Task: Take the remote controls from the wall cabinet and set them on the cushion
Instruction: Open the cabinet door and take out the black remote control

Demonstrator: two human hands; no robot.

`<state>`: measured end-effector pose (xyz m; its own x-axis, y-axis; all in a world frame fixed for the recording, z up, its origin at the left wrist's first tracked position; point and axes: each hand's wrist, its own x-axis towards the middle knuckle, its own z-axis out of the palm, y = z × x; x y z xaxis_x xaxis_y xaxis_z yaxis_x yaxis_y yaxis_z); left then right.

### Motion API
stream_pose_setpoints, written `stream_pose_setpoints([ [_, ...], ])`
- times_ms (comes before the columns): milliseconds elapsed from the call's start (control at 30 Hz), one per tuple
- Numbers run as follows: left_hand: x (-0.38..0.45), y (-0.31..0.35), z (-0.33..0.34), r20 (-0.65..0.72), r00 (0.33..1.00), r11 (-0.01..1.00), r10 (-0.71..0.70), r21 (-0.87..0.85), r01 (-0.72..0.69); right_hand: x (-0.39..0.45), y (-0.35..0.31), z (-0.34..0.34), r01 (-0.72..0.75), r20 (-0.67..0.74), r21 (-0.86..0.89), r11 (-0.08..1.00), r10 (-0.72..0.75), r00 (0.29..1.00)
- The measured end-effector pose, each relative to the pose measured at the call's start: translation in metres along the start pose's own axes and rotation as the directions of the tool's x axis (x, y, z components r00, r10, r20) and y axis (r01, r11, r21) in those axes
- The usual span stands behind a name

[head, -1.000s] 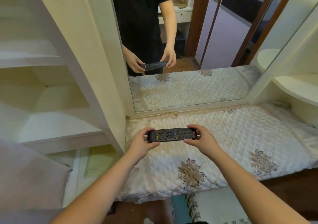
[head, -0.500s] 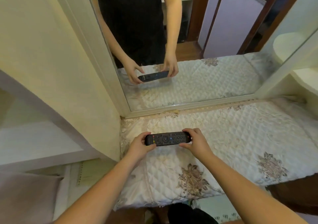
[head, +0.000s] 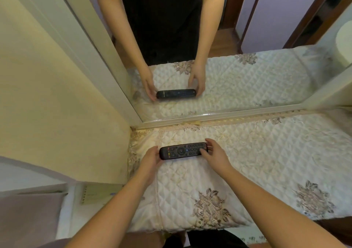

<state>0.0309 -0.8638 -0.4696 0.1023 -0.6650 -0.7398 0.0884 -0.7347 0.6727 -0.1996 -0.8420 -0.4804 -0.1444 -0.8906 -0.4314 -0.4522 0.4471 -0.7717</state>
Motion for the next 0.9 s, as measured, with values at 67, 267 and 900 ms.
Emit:
stream_pose_setpoints([
  [67, 0.002, 0.0, -0.002, 0.002, 1.0, 0.994, -0.006, -0.113, 0.006, 0.001, -0.001, 0.0, -0.068, -0.025, 0.121, 0.99, 0.072, 0.997],
  [267, 0.003, -0.001, -0.004, 0.033, 0.999, 0.976, -0.028, -0.216, 0.035, 0.003, 0.0, 0.003, -0.132, -0.014, 0.276, 0.952, 0.141, 0.99],
  [900, -0.003, 0.005, -0.014, 0.08, 0.996, 0.997, 0.033, -0.072, -0.027, -0.009, 0.003, 0.005, -0.222, -0.004, 0.347, 0.911, 0.238, 0.971],
])
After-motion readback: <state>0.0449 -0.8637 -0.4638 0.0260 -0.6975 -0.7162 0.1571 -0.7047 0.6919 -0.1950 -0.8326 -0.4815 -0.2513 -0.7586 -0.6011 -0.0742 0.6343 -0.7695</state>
